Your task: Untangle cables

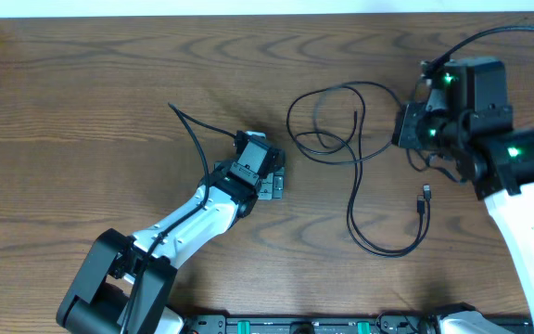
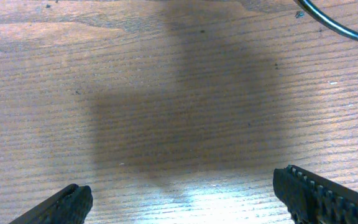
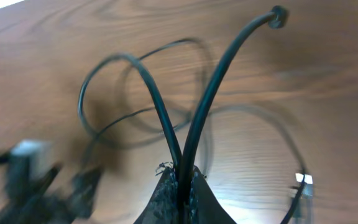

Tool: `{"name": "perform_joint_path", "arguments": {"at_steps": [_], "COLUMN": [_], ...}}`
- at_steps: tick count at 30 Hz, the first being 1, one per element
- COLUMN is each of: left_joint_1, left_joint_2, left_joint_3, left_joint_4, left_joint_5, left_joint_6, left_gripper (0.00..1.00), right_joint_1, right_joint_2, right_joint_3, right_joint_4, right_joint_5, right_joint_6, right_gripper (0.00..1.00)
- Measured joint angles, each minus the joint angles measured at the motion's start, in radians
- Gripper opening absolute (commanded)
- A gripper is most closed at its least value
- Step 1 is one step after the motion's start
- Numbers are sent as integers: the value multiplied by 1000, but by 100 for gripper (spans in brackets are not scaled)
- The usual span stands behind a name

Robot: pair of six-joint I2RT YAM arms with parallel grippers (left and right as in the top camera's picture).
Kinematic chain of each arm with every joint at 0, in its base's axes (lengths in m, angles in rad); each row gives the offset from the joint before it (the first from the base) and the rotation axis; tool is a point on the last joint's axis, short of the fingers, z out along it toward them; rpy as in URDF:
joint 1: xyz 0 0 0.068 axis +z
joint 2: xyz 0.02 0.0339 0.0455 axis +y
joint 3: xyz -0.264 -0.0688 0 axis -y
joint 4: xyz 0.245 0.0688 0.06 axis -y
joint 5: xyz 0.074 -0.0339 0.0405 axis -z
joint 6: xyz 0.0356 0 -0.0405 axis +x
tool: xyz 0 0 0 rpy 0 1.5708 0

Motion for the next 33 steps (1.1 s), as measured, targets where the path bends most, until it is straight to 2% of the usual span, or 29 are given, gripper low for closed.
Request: {"name": "perform_joint_path", "arguments": {"at_steps": [3, 7, 13, 18, 25, 33], "left_joint_1": [0, 0, 0, 0, 0, 0], "left_joint_2": [0, 0, 0, 0, 0, 0], "left_joint_3": [0, 0, 0, 0, 0, 0], "left_joint_4": [0, 0, 3, 8, 8, 8], "left_joint_5": [0, 0, 0, 0, 0, 0], "left_joint_6": [0, 0, 0, 0, 0, 0], "left_gripper": [98, 98, 98, 98, 98, 98], "right_joint_1": [-47, -95, -2, 97, 98, 98], "right_joint_2": [34, 56, 56, 56, 135, 343], "right_joint_3": [0, 0, -6, -89, -270, -303], "right_joint_4": [-5, -99, -202, -48, 203, 256], "right_joint_5": [64, -64, -211, -151, -45, -35], "right_joint_6": [49, 10, -35, 7, 24, 20], "right_gripper": [1, 1, 1, 1, 1, 1]}}
